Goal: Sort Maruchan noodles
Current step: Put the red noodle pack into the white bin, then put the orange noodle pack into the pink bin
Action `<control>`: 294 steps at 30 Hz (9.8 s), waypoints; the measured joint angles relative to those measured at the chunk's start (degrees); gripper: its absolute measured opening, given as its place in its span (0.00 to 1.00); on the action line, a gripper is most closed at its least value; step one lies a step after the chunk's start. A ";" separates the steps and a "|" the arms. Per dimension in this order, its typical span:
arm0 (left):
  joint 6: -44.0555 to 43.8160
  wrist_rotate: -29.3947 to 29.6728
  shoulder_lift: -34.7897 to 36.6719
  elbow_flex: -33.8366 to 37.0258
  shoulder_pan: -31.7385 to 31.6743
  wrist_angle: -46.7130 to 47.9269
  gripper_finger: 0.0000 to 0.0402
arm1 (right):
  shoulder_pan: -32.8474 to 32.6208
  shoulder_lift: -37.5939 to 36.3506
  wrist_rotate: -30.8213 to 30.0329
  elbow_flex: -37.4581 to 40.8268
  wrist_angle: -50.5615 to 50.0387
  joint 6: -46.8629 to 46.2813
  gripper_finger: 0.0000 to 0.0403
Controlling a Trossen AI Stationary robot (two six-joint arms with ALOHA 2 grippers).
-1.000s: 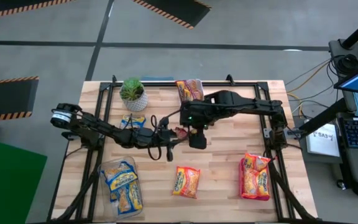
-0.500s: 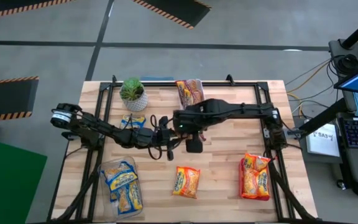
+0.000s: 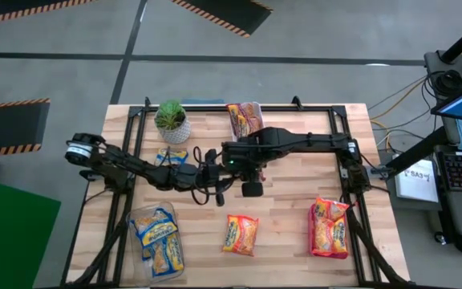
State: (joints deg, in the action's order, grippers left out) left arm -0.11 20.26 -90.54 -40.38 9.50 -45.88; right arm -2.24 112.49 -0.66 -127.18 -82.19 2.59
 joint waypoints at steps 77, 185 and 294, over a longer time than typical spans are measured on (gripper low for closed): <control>0.87 0.40 28.59 5.70 6.32 28.84 0.40 | 32.49 -0.34 9.70 16.14 25.17 30.62 0.33; -16.13 -0.39 10.31 3.73 11.48 19.04 0.39 | 4.99 -54.38 12.08 78.14 85.52 8.66 0.04; -15.39 3.35 -12.74 1.12 17.11 16.02 0.00 | 4.37 -20.32 12.41 78.10 83.78 -39.32 0.83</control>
State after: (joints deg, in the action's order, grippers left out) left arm -15.51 23.62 -103.28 -39.26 26.61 -29.86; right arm 2.13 92.18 11.74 -49.08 1.58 -36.73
